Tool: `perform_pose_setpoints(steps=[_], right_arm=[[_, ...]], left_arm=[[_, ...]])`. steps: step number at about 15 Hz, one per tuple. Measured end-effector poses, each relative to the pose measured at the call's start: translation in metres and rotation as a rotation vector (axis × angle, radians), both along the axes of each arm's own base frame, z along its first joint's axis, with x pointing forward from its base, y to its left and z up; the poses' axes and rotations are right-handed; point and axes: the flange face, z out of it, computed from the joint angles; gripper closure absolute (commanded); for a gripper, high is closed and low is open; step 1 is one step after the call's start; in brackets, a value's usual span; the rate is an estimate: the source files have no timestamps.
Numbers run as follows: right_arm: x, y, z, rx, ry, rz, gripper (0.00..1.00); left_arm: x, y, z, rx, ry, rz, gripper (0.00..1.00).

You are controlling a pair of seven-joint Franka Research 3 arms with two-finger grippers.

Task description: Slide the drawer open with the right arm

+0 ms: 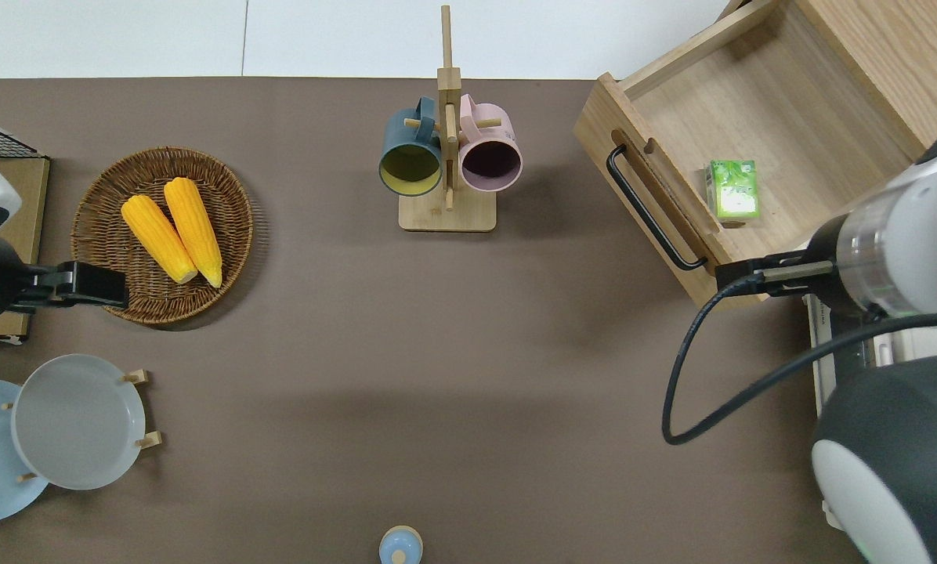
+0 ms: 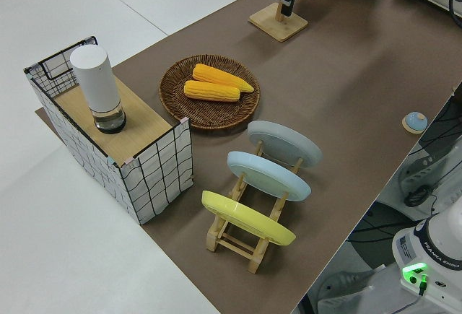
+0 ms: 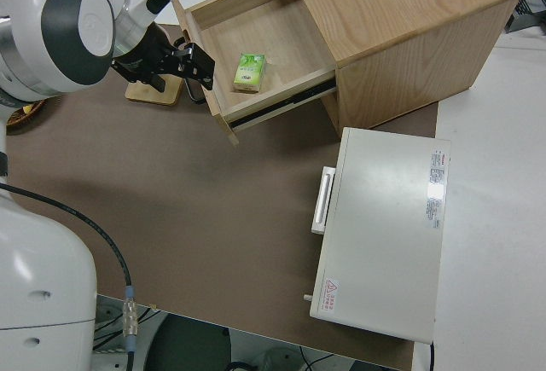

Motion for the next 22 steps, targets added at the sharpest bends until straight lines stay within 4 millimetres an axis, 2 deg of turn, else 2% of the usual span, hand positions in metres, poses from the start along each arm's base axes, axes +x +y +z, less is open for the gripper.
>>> perform_pose_setpoints(steps=[2,13,17,22], right_arm=[[0.003,-0.018,0.0,0.033,0.011,-0.015,0.015],[0.002,-0.073,-0.006,0.062,0.075,-0.074,0.015],[0.001,-0.073,-0.007,0.061,0.082,-0.069,0.015],[-0.003,-0.059,-0.009,0.057,0.111,-0.045,0.015]], left_arm=[[0.0,0.0,0.0,0.0,0.0,0.0,0.0],[0.0,0.0,0.0,0.0,0.0,0.0,0.0],[0.0,0.0,0.0,0.0,0.0,0.0,0.0],[0.0,0.0,0.0,0.0,0.0,0.0,0.0]])
